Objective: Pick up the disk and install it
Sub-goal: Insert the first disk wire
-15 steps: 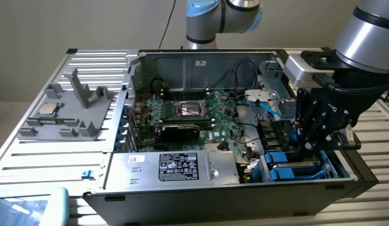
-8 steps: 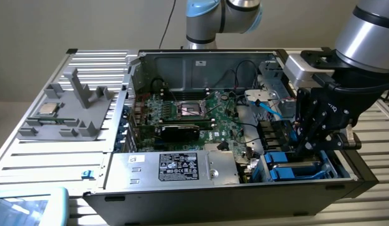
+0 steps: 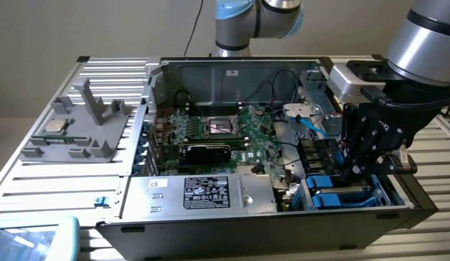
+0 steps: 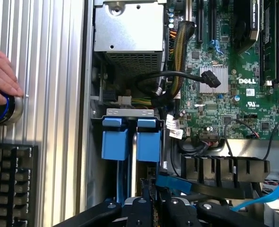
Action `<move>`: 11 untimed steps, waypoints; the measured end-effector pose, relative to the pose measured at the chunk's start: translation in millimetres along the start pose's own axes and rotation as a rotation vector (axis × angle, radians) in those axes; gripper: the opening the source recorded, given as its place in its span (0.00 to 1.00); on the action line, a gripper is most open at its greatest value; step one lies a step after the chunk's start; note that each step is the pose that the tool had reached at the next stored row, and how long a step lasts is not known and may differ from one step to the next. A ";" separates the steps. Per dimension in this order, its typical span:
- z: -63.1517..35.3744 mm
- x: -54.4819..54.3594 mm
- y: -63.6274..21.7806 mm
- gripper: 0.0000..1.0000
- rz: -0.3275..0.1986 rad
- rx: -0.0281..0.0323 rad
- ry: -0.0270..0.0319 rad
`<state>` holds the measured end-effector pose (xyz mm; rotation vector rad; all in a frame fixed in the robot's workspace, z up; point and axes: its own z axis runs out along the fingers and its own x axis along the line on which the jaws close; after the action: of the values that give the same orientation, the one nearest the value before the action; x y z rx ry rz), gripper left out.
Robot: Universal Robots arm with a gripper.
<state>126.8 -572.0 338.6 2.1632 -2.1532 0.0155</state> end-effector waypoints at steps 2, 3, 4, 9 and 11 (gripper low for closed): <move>0.3 0.1 0.0 0.16 0.000 0.0001 0.0004; 0.7 0.1 0.0 0.16 0.000 0.0001 0.0004; 0.9 0.1 0.0 0.16 0.000 0.0001 0.0007; 1.8 0.0 -0.1 0.16 0.000 0.0001 0.0007; 1.9 0.0 -0.3 0.16 0.000 0.0001 0.0008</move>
<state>127.0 -572.2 336.7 2.1626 -2.1531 0.0165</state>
